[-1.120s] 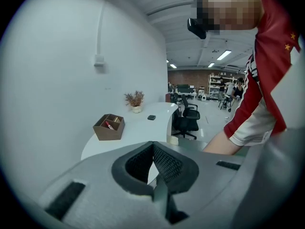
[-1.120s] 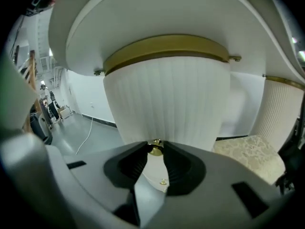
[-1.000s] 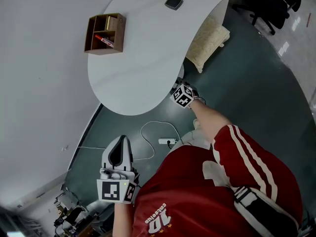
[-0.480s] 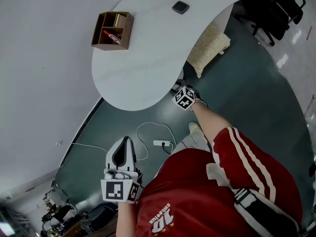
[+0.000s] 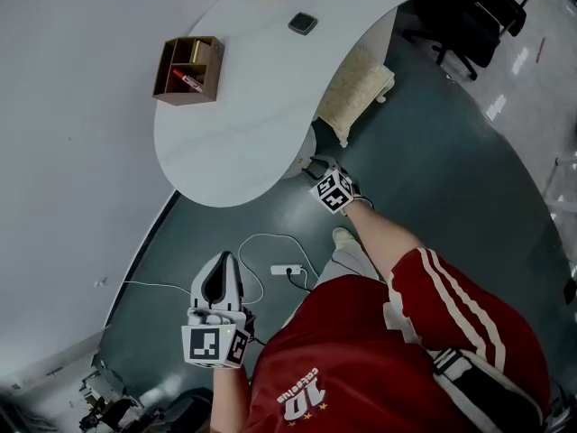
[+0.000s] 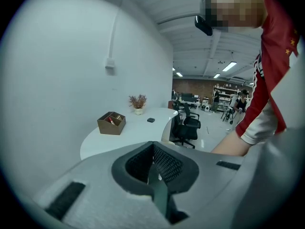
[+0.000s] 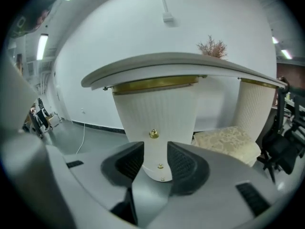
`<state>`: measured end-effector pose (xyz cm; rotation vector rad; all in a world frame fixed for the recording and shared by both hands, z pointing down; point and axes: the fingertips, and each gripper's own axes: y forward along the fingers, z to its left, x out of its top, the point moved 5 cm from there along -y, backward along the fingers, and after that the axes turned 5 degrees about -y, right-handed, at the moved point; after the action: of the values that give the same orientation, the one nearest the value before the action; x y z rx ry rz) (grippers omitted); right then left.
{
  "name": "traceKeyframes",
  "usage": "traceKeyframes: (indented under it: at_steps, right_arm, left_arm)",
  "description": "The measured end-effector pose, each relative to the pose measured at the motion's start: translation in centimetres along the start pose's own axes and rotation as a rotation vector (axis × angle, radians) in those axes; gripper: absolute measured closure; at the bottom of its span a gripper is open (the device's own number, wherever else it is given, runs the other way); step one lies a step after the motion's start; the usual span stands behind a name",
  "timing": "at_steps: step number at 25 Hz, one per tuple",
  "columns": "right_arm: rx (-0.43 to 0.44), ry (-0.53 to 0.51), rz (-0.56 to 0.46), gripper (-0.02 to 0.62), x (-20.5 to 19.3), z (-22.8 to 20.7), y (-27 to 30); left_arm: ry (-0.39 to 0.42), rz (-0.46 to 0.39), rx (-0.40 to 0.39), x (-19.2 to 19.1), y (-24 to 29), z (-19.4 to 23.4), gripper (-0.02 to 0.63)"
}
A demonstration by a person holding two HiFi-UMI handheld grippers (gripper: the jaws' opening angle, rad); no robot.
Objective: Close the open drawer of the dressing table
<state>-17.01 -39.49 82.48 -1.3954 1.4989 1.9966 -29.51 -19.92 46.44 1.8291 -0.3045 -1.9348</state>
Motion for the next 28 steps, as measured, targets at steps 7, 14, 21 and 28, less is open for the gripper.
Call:
traceKeyframes:
  at_steps: [7, 14, 21, 28]
  right_arm:
    - [-0.046, -0.047, -0.004, 0.44, 0.5, 2.7, -6.3]
    - [-0.013, -0.186, -0.003, 0.439, 2.9, 7.4, -14.3]
    - [-0.03, -0.189, -0.061, 0.439, 6.3, 10.8, -22.2]
    - [-0.081, -0.141, -0.197, 0.434, 10.7, 13.9, -30.0]
  left_arm:
    - [0.04, -0.081, -0.019, -0.5, -3.1, 1.2, 0.606]
    - [-0.011, -0.171, -0.018, -2.0, -8.0, 2.9, 0.606]
    - [-0.147, -0.246, -0.023, -3.9, -13.5, 3.5, 0.607]
    - [-0.121, -0.313, -0.039, -3.3, -18.1, 2.8, 0.607]
